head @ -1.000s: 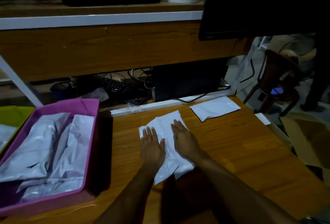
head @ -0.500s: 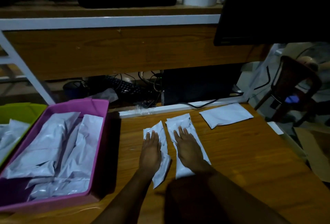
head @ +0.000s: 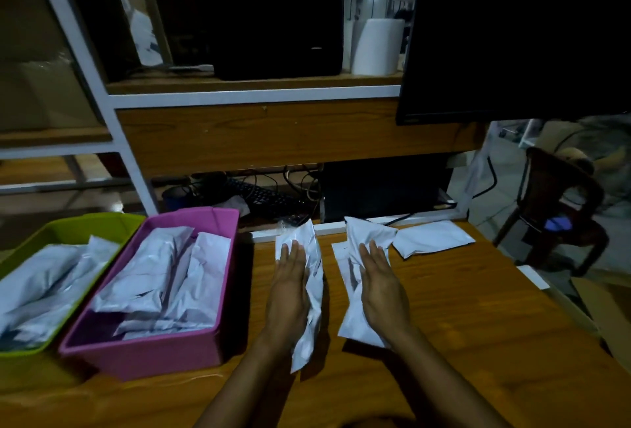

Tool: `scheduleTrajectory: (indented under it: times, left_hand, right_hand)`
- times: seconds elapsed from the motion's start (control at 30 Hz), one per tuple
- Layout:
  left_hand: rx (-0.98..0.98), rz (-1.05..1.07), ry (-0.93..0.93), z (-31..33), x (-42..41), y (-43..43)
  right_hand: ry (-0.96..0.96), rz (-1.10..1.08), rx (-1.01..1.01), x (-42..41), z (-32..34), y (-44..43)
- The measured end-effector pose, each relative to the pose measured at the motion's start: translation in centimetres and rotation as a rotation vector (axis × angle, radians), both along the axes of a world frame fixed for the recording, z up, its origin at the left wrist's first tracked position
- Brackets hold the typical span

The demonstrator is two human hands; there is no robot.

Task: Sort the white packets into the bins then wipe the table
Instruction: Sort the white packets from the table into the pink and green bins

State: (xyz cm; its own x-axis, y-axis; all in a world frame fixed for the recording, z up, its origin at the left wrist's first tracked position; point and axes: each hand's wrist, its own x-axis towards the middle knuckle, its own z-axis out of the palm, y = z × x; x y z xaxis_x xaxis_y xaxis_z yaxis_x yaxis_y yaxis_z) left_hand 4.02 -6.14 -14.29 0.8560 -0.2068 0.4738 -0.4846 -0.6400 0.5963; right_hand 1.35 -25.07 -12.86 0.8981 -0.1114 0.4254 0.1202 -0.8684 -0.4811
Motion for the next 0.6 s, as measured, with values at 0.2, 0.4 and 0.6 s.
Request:
scheduleTrajectory:
  times: [0.2,0.4,0.6]
  left_hand:
    - [-0.051,-0.004,-0.069,3.8,-6.5,4.0]
    - [-0.001,0.04,-0.125,6.2,-11.7,11.7]
    - [0.031,0.171,-0.179,8.5,-13.0,20.2]
  right_hand:
    - [-0.173,0.07,0.186,-7.1,3.3,4.6]
    - [-0.239,0.173,0.262,-11.3,5.7,12.2]
    - [-0.257,0.285,0.322,-12.1,7.5,20.6]
